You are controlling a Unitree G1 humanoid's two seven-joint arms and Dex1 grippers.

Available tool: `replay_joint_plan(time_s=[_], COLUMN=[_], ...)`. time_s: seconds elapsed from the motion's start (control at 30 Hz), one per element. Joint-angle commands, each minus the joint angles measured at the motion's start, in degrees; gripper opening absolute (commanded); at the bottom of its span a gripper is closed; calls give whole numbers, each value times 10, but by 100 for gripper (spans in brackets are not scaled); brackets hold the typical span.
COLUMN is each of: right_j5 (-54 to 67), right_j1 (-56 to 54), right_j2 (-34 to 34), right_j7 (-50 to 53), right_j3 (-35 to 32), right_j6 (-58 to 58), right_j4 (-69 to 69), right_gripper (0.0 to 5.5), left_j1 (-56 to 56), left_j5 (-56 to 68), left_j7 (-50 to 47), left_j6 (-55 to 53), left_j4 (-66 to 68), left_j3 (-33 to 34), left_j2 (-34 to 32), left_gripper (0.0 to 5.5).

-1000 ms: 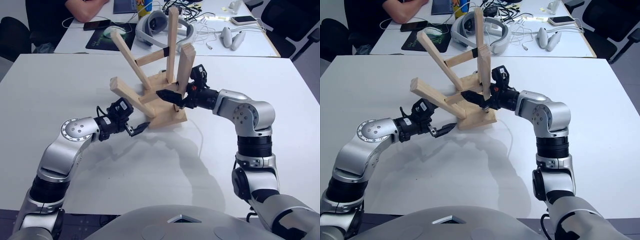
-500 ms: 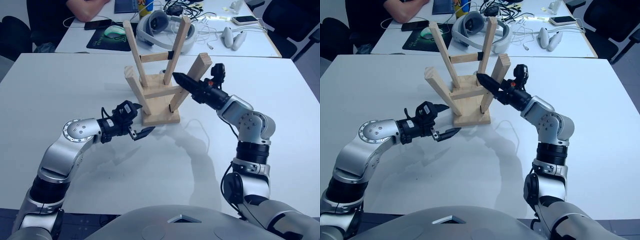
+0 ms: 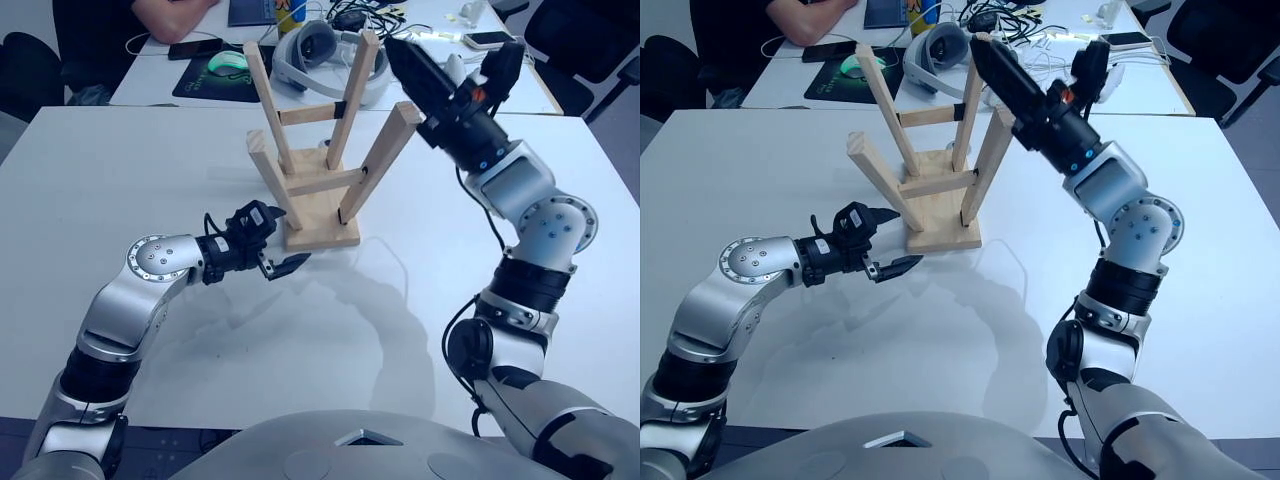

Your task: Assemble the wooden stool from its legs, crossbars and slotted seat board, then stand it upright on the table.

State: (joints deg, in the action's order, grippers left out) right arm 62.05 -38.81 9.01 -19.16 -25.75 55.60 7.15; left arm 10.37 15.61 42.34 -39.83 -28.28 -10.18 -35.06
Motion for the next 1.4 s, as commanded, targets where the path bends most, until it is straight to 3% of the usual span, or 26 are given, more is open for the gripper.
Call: replay_joint_plan(time_s=[0.03, 0.23, 0.43, 0.83, 1.13, 1.4], right_j5=[-23, -167, -197, -162, -216, -228], right_j1=[-75, 9, 79, 17, 30, 46], right_j2=[39, 115, 83, 65, 78, 73], right_j7=[64, -4, -15, -10, -27, -24], right_j3=[-12, 98, 153, 150, 189, 185], right_j6=[-60, -152, -202, -202, -216, -231], right_j4=[39, 124, 162, 129, 97, 91], right_gripper=[503, 414, 317, 139, 2, 0], left_j1=[5, -2, -11, -54, -61, -49], left_j5=[-4, -5, -7, -44, -57, -101], left_j7=[-2, -3, -11, -34, -78, -120], left_j6=[5, 13, 17, 42, 114, 118], left_j4=[7, 11, 10, 26, 78, 179], left_j3=[-5, -1, -8, -36, -29, -31], left_j2=[-2, -7, -2, 0, 62, 83], left_gripper=[458, 458, 458, 458, 458, 358])
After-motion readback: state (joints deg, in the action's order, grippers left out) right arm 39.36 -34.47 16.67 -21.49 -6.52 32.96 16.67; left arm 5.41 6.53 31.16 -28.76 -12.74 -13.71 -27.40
